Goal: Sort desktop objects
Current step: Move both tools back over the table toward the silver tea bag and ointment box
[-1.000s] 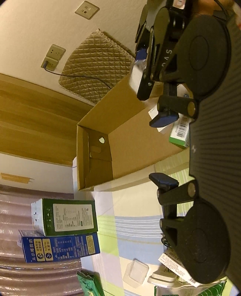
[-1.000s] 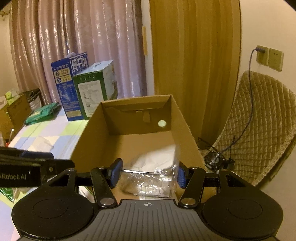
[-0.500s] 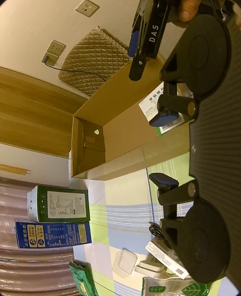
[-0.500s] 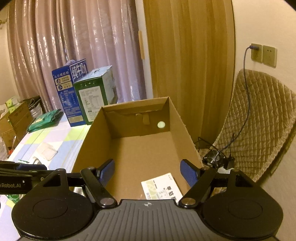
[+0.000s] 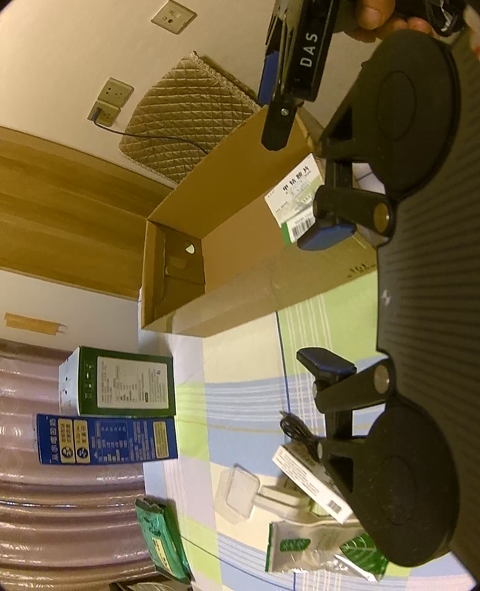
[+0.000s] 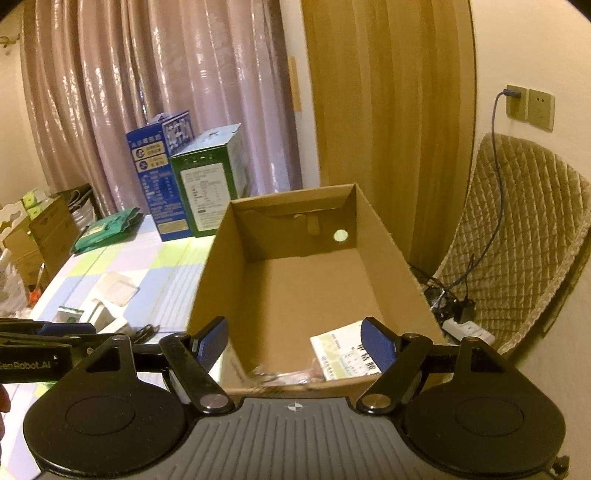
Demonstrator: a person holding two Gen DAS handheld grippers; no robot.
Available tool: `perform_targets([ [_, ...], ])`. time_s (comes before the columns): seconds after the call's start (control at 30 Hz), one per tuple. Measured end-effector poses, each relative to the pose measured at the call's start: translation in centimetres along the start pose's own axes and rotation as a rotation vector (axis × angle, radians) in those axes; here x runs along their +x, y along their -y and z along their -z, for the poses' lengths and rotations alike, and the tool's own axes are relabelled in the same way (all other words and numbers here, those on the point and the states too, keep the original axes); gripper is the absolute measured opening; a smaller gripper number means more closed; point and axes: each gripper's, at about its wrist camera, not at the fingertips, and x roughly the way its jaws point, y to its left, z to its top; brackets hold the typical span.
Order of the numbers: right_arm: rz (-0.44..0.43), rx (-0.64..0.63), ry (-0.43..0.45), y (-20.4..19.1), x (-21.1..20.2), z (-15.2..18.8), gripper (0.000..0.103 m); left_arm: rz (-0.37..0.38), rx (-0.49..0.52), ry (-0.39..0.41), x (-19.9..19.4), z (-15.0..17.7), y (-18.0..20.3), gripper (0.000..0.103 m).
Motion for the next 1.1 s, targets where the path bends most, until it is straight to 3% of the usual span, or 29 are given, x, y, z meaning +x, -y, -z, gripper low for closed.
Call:
perform_targets([
  [0.37,-0.046,-0.02,0.001,-4.1,-2.1,0.8,0.082,-0.052,-0.019,0.011,-3.7,2.0,-3.3,0.065],
  [0.67,-0.106,-0.039,-0.018,-8.2,-2.8,2.9,0.101,-0.126,-0.051,-0.003,-6.8,4.8,-7.9,0.079],
  [0.9,-0.15,-0.056,-0.036,-11.0,-3.0,4.8,0.101,-0.196,-0.068,-0.011,-9.1,6.6,-12.2,0.092],
  [1.1,-0.19,-0.078,-0.053,-13.4,-2.9,5.7,0.101,-0.248,-0.08,-0.017,-10.3,7.3,-15.3,0.096],
])
